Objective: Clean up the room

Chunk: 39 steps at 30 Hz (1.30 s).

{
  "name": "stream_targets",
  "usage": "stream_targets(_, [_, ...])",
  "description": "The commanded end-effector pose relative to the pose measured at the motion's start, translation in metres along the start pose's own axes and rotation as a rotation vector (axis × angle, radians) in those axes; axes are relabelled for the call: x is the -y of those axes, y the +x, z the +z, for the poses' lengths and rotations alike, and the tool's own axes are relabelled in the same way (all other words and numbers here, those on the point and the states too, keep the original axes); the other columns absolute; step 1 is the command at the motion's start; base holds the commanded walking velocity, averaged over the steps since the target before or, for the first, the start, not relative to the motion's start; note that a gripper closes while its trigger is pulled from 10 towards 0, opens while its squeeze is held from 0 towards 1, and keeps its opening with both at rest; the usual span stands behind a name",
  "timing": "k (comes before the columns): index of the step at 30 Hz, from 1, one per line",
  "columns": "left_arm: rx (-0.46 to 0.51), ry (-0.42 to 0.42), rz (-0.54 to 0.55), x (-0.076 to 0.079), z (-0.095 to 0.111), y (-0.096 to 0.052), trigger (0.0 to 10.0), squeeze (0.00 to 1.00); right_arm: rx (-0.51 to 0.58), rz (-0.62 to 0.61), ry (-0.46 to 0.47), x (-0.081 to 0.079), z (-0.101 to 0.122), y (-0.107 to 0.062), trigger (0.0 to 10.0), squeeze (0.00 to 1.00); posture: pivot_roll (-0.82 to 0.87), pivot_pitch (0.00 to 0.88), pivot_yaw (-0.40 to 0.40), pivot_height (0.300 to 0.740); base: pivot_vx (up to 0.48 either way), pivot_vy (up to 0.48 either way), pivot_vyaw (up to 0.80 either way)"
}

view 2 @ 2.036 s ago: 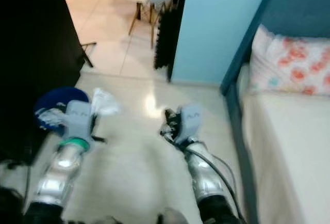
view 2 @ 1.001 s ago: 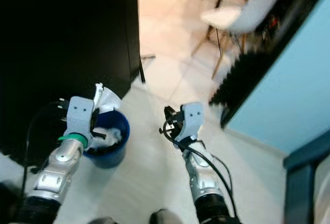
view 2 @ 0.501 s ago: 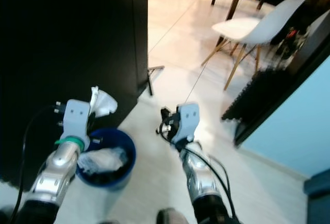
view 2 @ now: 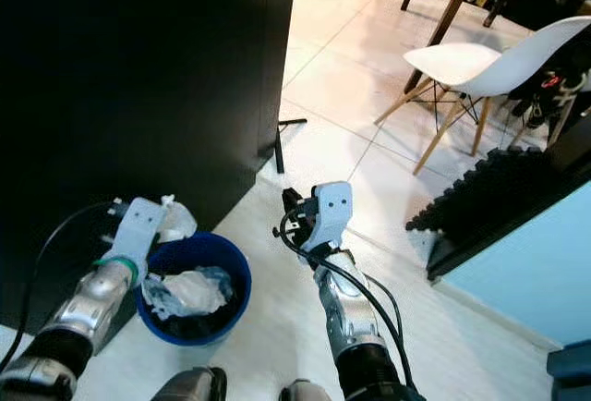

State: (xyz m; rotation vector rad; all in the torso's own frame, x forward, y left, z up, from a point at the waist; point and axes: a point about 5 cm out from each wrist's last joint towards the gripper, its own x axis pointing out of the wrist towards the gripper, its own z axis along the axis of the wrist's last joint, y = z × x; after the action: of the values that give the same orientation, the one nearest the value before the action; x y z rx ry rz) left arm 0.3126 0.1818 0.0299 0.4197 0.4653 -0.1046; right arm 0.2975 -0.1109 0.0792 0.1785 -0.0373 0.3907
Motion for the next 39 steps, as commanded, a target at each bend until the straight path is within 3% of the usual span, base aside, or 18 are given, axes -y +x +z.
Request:
stream_targets(1, [-0.031,0.023,-0.039,0.005,-0.008,-0.001,10.0,0.00,-0.014,-0.004,0.006,0.001,-0.003,-0.004,10.0,0.00,0.01,0.064,0.018,0.720,0.000,0.000,0.00])
stream_targets(9, [-0.072,0.193,-0.049,0.000,-0.013,0.002,10.0,0.00,-0.017,0.017,-0.002,-0.005,0.000,-0.020,10.0,0.00,-0.03,0.191,0.013,0.720,0.000,0.000,0.00])
stream_targets(13, [-0.075,0.196,-0.051,-0.003,-0.014,0.004,10.0,0.00,0.005,0.022,-0.005,-0.005,0.009,-0.021,10.0,0.00,-0.04,0.222,0.006,0.720,0.000,0.000,0.00])
stream_targets(14, [-0.068,0.182,-0.048,-0.004,-0.014,0.005,10.0,0.28,0.032,0.021,-0.006,-0.005,0.017,-0.019,10.0,0.00,-0.07,0.257,0.000,0.720,0.000,0.000,0.00])
stream_targets(16, [-0.063,0.171,-0.045,-0.005,-0.013,0.005,10.0,0.28,0.051,0.020,-0.007,-0.005,0.023,-0.018,10.0,0.00,-0.07,0.257,0.000,0.720,0.000,0.000,0.00])
stream_targets(17, [-0.052,0.177,-0.035,-0.006,-0.013,0.006,10.0,0.71,0.079,0.019,-0.007,-0.006,0.032,-0.018,10.0,0.00,-0.10,0.284,-0.004,0.720,0.000,0.000,0.00])
stream_targets(18, [-0.052,0.177,-0.035,-0.006,-0.013,0.006,10.0,0.71,0.079,0.019,-0.007,-0.006,0.032,-0.018,10.0,0.00,-0.10,0.284,-0.004,0.720,0.000,0.000,0.00])
stream_targets(19, [-0.042,0.177,-0.025,-0.007,-0.011,0.006,10.0,1.00,0.107,0.018,-0.006,-0.007,0.042,-0.019,10.0,0.00,-0.11,0.300,-0.006,0.720,0.000,0.000,0.00])
stream_targets(21, [-0.022,0.181,0.000,-0.010,-0.006,0.008,10.0,1.00,0.131,0.020,-0.001,-0.010,0.055,-0.026,10.0,0.00,-0.12,0.308,-0.010,0.720,0.000,0.000,0.00])
stream_targets(26, [-0.015,0.176,0.022,-0.013,-0.003,0.009,10.0,1.00,0.128,0.022,0.000,-0.012,0.059,-0.031,10.0,0.00,-0.12,0.310,-0.012,0.720,0.000,0.000,0.00])
stream_targets(31, [0.036,0.173,0.066,-0.024,0.008,0.011,10.0,1.00,0.069,0.067,0.013,-0.014,0.051,-0.031,10.0,0.00,-0.11,0.295,-0.014,0.720,0.000,0.000,0.00])
stream_targets(36, [0.068,0.174,0.096,-0.028,0.013,0.011,10.0,1.00,0.020,0.105,-0.030,-0.011,0.045,-0.033,10.0,0.00,-0.10,0.257,-0.019,0.720,0.000,0.000,0.00])
stream_targets(37, [0.094,0.161,0.119,-0.031,0.016,0.011,10.0,0.00,0.010,0.100,-0.037,-0.008,0.045,-0.034,10.0,0.00,-0.10,0.252,-0.018,0.720,0.000,0.000,0.00])
stream_targets(38, [0.094,0.161,0.119,-0.031,0.016,0.011,10.0,0.00,0.010,0.100,-0.037,-0.008,0.045,-0.034,10.0,0.00,-0.10,0.252,-0.018,0.720,0.000,0.000,0.00])
stream_targets(39, [0.160,0.075,0.141,-0.032,0.023,0.009,10.0,0.00,-0.010,0.085,-0.041,-0.001,0.043,-0.035,10.0,0.00,-0.08,0.219,-0.017,0.720,0.000,0.000,0.00])
